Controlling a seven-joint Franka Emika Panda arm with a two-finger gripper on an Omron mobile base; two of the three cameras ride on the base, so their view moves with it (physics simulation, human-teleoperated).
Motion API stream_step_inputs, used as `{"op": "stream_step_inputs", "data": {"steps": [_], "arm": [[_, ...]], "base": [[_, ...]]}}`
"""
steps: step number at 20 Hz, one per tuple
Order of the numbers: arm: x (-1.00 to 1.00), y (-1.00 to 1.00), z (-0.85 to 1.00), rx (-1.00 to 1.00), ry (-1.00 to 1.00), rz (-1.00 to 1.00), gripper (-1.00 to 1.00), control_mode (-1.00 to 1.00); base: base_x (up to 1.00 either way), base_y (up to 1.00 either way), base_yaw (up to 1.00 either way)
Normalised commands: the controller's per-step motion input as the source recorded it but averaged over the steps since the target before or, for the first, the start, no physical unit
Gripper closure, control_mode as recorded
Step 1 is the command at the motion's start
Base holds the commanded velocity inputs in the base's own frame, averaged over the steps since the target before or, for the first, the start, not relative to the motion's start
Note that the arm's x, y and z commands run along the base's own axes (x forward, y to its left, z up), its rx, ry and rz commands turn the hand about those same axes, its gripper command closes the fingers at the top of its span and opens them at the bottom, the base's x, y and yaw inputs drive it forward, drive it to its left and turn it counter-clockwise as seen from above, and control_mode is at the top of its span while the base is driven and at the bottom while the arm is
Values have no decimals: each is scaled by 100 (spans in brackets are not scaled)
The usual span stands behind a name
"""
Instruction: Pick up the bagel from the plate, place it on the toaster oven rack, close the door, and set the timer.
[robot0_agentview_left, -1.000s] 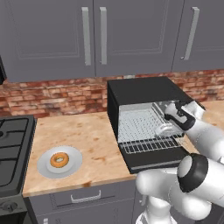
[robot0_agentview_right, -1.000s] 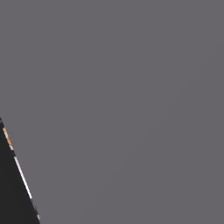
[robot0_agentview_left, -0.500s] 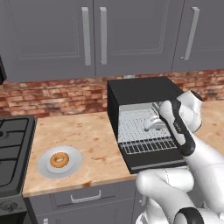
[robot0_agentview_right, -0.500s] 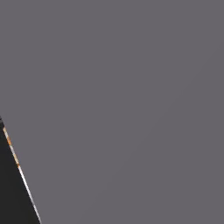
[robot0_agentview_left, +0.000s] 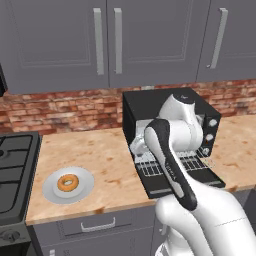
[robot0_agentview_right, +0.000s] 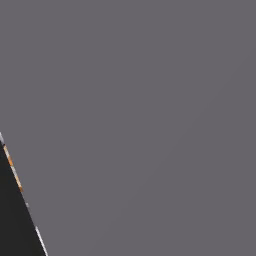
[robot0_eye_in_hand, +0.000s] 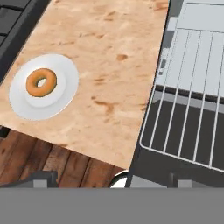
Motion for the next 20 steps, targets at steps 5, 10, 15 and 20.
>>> {"op": "stream_step_inputs", "data": {"steps": [5, 10, 15, 20], "arm": [[-21, 99, 20, -18, 26, 0, -100, -100], [-1, 78, -10, -2, 7, -7, -100, -100], [0, 56, -45, -2, 0, -11, -100, -100], [0, 45, -57, -5, -4, -10, -100, -100]], "base": [[0, 0, 0], [0, 0, 0], [0, 0, 0], [0, 0, 0]]}}
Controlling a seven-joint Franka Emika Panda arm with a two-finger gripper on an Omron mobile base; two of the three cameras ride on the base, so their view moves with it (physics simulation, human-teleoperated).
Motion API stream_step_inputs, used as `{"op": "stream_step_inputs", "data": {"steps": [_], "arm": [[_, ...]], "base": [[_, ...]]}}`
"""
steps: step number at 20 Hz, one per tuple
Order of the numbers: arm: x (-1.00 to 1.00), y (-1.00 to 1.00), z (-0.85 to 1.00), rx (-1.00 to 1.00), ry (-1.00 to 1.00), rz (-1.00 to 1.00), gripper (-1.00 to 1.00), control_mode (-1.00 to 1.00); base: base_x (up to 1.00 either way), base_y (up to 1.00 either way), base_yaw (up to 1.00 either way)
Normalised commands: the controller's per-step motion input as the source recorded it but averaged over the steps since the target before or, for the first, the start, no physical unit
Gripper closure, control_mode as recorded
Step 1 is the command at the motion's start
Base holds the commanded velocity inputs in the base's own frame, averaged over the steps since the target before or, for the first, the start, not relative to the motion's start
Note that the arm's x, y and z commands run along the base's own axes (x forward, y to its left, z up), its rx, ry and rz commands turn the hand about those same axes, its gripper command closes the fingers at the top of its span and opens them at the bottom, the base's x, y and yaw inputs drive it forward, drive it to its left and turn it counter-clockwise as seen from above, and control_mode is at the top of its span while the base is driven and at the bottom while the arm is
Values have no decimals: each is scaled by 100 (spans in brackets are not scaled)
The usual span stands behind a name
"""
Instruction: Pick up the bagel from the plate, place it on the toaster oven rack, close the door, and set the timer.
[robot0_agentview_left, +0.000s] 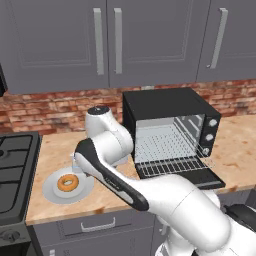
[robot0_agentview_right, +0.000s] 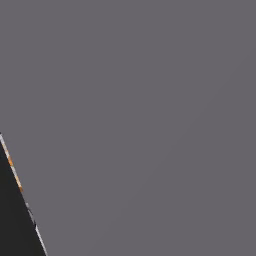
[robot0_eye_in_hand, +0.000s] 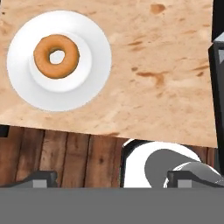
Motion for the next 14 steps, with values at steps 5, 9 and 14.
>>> {"op": "stream_step_inputs", "data": {"steps": [5, 9, 14], "arm": [[10, 31, -38, -7, -7, -12, -100, -100], [27, 32, -24, -5, -3, -13, -100, -100], [37, 26, -16, -3, 0, -9, -100, -100]], "base": [[0, 0, 0], [0, 0, 0], [0, 0, 0]]}}
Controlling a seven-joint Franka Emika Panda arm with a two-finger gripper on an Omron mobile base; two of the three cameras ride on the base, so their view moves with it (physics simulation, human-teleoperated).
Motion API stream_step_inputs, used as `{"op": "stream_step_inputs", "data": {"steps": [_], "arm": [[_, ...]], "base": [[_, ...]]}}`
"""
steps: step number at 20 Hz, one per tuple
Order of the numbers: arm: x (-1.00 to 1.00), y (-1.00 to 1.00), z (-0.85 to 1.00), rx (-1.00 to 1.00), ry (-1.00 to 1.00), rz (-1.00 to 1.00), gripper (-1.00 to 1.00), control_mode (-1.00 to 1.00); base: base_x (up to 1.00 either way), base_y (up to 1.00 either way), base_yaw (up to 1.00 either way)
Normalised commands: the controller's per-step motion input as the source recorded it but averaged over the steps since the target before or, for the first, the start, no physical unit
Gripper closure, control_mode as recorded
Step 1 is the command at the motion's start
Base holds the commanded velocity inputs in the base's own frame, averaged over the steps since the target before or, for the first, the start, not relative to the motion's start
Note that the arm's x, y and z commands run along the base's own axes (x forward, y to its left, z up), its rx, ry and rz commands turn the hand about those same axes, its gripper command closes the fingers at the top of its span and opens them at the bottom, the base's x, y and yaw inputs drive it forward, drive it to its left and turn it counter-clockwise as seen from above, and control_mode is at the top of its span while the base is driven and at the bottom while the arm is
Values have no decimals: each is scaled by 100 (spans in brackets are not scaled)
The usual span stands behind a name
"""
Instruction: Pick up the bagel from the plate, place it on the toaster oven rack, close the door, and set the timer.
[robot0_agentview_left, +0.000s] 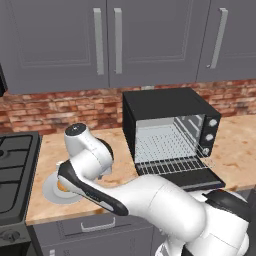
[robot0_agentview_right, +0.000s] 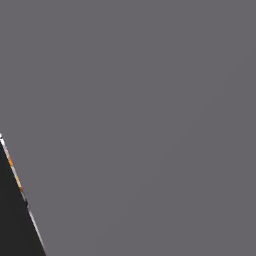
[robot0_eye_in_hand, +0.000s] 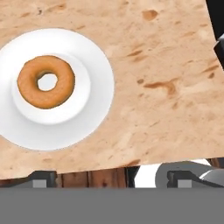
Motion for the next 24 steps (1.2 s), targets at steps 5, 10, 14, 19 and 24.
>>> {"op": "stream_step_inputs", "data": {"steps": [5, 10, 14, 19, 24], "arm": [[46, 18, -16, -1, 0, -6, -100, -100], [20, 1, -26, 0, 0, -2, -100, -100], [8, 2, -28, 0, 0, 0, -100, -100], [13, 2, -18, 0, 0, 0, -100, -100], [10, 1, -21, 0, 0, 0, -100, -100]], "base": [[0, 0, 0], [0, 0, 0], [0, 0, 0], [0, 0, 0], [0, 0, 0]]}}
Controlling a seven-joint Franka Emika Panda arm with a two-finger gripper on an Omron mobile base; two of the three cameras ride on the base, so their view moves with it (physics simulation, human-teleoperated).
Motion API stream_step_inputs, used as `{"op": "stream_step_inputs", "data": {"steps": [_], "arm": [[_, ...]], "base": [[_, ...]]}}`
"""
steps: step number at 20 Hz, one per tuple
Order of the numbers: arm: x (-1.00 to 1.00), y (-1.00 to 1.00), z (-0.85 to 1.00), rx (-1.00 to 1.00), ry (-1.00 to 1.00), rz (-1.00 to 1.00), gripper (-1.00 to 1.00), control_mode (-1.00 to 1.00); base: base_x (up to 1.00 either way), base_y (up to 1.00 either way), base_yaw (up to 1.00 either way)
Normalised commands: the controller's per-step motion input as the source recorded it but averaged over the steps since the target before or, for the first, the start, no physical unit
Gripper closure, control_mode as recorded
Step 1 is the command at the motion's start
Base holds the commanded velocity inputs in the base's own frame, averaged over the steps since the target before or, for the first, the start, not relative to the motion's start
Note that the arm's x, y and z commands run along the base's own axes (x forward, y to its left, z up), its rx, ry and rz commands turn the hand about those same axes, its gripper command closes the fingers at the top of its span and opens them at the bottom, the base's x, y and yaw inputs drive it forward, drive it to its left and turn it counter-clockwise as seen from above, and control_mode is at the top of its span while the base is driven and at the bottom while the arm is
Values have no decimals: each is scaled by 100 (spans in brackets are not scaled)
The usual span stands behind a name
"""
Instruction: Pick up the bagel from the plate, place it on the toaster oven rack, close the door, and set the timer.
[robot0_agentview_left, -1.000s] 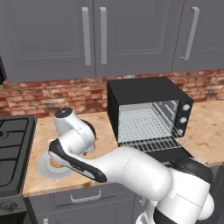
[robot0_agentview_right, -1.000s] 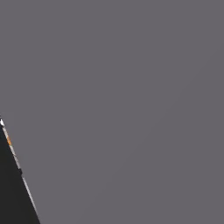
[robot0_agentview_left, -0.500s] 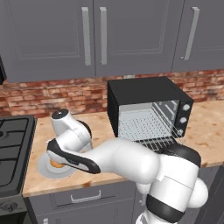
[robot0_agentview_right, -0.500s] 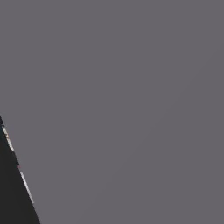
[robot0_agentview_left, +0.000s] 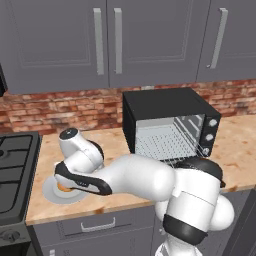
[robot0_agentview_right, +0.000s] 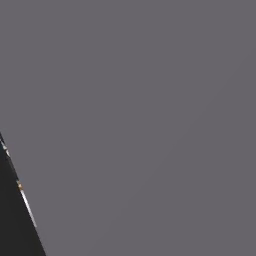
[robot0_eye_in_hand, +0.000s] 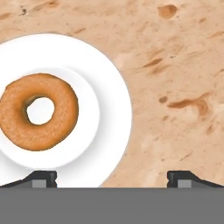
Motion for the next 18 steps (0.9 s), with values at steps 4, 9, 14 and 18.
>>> {"op": "stream_step_inputs", "data": {"steps": [4, 9, 14, 18], "arm": [[5, 5, -23, 0, 0, 0, -100, -100], [14, 14, -20, 0, 0, 0, -100, -100], [26, 16, -15, 0, 0, 0, -100, -100], [31, 17, -14, 0, 0, 0, -100, -100]], "base": [[0, 0, 0], [0, 0, 0], [0, 0, 0], [0, 0, 0]]}}
